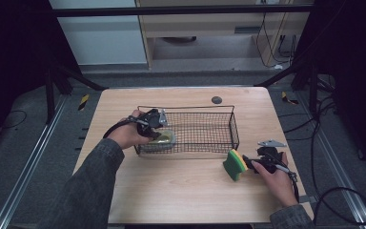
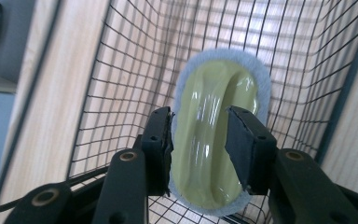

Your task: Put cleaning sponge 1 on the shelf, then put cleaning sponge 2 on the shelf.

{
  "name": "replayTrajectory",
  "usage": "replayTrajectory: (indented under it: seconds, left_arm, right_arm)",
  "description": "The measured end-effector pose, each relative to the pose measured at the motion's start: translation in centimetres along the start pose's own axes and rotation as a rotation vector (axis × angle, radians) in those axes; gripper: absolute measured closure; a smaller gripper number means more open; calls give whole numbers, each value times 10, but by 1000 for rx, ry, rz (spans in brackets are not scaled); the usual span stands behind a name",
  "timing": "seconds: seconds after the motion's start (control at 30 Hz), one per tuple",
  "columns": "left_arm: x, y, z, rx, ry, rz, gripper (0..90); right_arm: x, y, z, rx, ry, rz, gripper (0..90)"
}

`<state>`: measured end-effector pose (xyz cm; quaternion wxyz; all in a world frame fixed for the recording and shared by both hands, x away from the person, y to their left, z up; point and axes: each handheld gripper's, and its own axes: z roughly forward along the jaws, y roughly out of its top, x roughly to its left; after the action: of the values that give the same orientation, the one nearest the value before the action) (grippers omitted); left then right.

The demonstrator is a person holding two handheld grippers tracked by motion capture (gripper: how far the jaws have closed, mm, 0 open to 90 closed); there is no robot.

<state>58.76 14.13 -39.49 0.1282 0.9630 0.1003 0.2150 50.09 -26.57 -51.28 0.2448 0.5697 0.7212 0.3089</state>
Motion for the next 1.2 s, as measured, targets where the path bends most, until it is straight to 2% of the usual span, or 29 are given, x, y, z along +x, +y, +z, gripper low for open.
replayTrajectory:
  seconds: [0.07, 0.2, 0.23, 0.3, 0.33, 0.43, 0.5, 0.53, 0.57, 0.6, 0.63, 0.67, 0.7, 0.73, 0.8, 0.83, 0.87, 0.93, 0.97, 1.0, 1.03, 1.07, 1.1, 1.13, 1.17, 1.2]
  left_arm:
    - [-2, 1, -9, -19, 17, -6, 569]
    - [-5, 1, -16, -45, 40, -21, 497]
    - [-8, 1, -20, -60, 55, -35, 468]
    - [-8, 1, -22, -63, 60, -44, 387]
    - [-11, 0, -26, -74, 67, -81, 334]
    - [-17, -4, -33, -92, 89, -126, 233]
    - [-19, -6, -35, -110, 95, -138, 202]
    - [-21, -9, -37, -131, 98, -160, 202]
    - [-22, -14, -40, -146, 102, -198, 191]
    - [-24, -18, -42, -166, 104, -234, 141]
    - [-27, -26, -45, -190, 90, -290, 120]
    - [-27, -26, -45, -190, 90, -290, 92]
    - [-31, -35, -46, -215, 80, -343, 75]
    - [-31, -35, -46, -215, 80, -343, 66]
    - [-37, -45, -47, -235, 83, -389, 55]
    - [-42, -56, -48, -260, 86, -431, 48]
    - [-45, -61, -50, -267, 90, -448, 46]
    - [-47, -65, -51, -271, 94, -455, 46]
    - [-50, -73, -53, -280, 97, -471, 45]
    - [-56, -85, -54, -298, 103, -508, 43]
    - [-59, -92, -54, -311, 109, -530, 43]
    - [-59, -92, -54, -311, 109, -530, 43]
    - [-66, -104, -52, -325, 110, -560, 43]
    - [-66, -104, -52, -325, 110, -560, 42]
    - [-73, -116, -46, -339, 99, -591, 41]
    - [-76, -121, -42, -340, 95, -598, 41]
  right_arm:
    - [0, 0, 0, 0, 0, 0, 7]
    - [0, 0, 0, 0, 0, 0, 7]
    - [0, 0, 0, 0, 0, 0, 7]
    - [0, 0, 0, 0, 0, 0, 7]
    - [0, 0, 0, 0, 0, 0, 7]
    - [0, 0, 0, 0, 0, 0, 7]
    - [0, 0, 0, 0, 0, 0, 7]
    - [0, 0, 0, 0, 0, 0, 7]
    - [0, 0, 0, 0, 0, 0, 7]
    - [0, 0, 0, 0, 0, 0, 7]
    - [0, 0, 0, 0, 0, 0, 7]
    - [0, 0, 0, 0, 0, 0, 7]
    - [0, 0, 0, 0, 0, 1, 7]
    - [0, 0, 0, 0, 0, 1, 7]
    - [0, 0, 0, 0, -1, 1, 6]
    - [0, 0, 0, 0, -1, 1, 7]
    - [0, 0, 0, 0, -1, 1, 7]
    - [0, 0, 0, 0, -1, 1, 7]
    - [0, 0, 0, 0, -1, 1, 7]
    - [0, 0, 0, 0, -1, 1, 7]
    - [0, 0, 0, 1, 1, 1, 7]
    - [0, 0, 0, 1, 1, 1, 7]
    - [-2, 1, -1, 7, 15, -12, 8]
    - [-3, 1, -1, 15, 22, -20, 11]
    - [-4, 2, -1, 25, 29, -28, 14]
    - [-5, 2, -3, 33, 38, -29, 22]
